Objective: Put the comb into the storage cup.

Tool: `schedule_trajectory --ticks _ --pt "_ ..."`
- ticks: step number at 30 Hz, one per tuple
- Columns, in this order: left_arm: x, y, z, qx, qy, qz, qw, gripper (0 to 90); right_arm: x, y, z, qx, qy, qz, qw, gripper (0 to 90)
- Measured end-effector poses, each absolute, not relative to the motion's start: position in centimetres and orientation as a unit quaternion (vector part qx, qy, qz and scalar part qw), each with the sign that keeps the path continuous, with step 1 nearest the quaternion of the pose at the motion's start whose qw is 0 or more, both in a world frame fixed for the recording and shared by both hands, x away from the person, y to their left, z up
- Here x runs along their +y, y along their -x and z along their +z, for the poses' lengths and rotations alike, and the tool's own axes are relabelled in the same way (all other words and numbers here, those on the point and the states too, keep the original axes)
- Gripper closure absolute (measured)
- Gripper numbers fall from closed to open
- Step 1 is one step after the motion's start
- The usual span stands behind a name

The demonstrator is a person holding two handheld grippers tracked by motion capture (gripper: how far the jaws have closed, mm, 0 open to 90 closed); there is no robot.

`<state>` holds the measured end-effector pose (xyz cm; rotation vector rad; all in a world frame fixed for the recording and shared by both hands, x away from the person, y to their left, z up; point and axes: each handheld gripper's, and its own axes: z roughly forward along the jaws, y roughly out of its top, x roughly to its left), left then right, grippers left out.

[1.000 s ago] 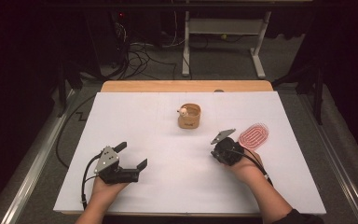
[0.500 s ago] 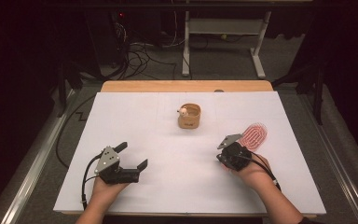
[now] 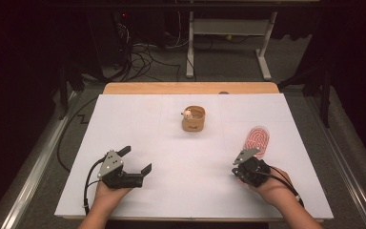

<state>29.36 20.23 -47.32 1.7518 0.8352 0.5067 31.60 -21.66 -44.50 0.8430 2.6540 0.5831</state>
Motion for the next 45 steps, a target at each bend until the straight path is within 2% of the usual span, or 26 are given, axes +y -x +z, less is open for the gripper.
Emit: schedule_trajectory --ticks 30,45 --pt "20.8 -29.5 -47.3 0.362 -0.731 0.216 0.536 0.0 -28.4 -28.8 -44.4 0.911 -0.332 0.186 0.158 90.0" --pt "21.2 -29.6 -47.4 0.368 -0.731 0.218 0.531 0.0 -30.4 -28.4 -44.1 0.904 -0.351 0.179 0.165 90.0"
